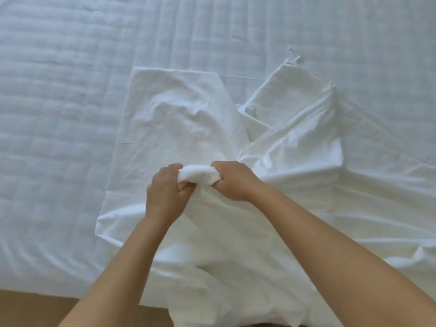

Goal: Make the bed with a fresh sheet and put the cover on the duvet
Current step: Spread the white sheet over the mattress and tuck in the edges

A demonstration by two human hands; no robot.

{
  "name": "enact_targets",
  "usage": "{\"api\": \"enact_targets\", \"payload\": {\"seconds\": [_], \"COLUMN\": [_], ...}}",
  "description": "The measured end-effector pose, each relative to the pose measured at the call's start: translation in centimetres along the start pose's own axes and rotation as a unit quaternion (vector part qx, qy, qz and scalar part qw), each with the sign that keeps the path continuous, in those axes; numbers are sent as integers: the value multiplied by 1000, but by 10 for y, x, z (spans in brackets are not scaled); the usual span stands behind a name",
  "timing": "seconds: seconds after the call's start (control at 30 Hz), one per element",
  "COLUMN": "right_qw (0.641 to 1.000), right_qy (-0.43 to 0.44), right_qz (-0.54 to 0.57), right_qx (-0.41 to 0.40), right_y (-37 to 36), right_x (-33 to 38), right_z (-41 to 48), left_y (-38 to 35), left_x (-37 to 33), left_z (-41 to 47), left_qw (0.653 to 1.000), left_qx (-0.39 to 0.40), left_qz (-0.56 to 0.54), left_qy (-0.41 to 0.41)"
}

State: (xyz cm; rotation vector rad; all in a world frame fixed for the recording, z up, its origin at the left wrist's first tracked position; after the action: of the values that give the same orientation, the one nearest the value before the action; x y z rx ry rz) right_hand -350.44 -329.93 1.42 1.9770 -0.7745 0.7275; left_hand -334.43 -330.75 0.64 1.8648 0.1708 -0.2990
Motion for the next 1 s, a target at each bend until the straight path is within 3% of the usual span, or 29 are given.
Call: {"api": "enact_targets", "payload": {"seconds": [0.07, 0.17, 0.23, 0.3, 0.37, 0.43, 0.5, 0.53, 0.57, 0.63, 0.7, 0.77, 0.83, 0.93, 1.0], "right_qw": [999, 974, 949, 937, 937, 971, 968, 954, 942, 950, 976, 993, 997, 974, 943], "right_qy": [-18, -59, -86, -115, -138, -104, 43, 110, 152, 154, 120, 71, 67, 55, 48], "right_qz": [34, 184, 267, 288, 241, 14, -218, -276, -296, -242, -147, -78, -32, 90, 158], "right_qx": [-32, -118, -142, -161, -210, -216, -114, -35, 38, 123, 103, 56, -39, -199, -289], "right_y": [2, 12, 15, 14, 17, 21, 13, 3, -6, -14, -11, -7, 0, 19, 34], "right_x": [-2, -9, -11, -14, -15, -5, 10, 20, 28, 36, 45, 54, 62, 65, 60], "right_z": [9, 18, 19, 20, 22, 19, 16, 13, 11, 14, 25, 37, 51, 60, 60], "left_y": [-26, -57, -74, -83, -80, -64, -34, -19, -6, 13, 24, 18, -9, -67, -95], "left_x": [10, 1, -22, -47, -55, -48, -31, -21, -12, 6, 20, 29, 29, 6, -12], "left_z": [-14, -34, -41, -43, -38, -27, -11, -4, 1, 5, 1, -10, -21, -53, -76], "left_qw": [984, 896, 819, 774, 789, 842, 928, 959, 975, 983, 985, 974, 918, 828, 793], "left_qx": [37, 90, 156, 176, 139, 90, 60, 65, 75, 77, 21, -34, 42, 206, 263], "left_qz": [-133, -351, -489, -564, -542, -490, -361, -276, -193, -81, -106, -224, -366, -493, -511], "left_qy": [116, 256, 257, 227, 254, 208, 71, -7, -75, -148, -133, 1, 147, 169, 204]}}
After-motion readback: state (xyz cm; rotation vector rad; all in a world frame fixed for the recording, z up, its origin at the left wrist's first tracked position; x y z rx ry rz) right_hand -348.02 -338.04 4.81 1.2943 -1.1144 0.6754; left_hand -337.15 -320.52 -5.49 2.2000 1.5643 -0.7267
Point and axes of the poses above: each hand's wrist, its own z-axis towards the middle knuckle, its own y-axis out of the back of the hand, x = y × z, the point moved 3 cm from there along z, towards the middle knuckle, and after that the axes turned 14 degrees about z, right-handed, at the moved point
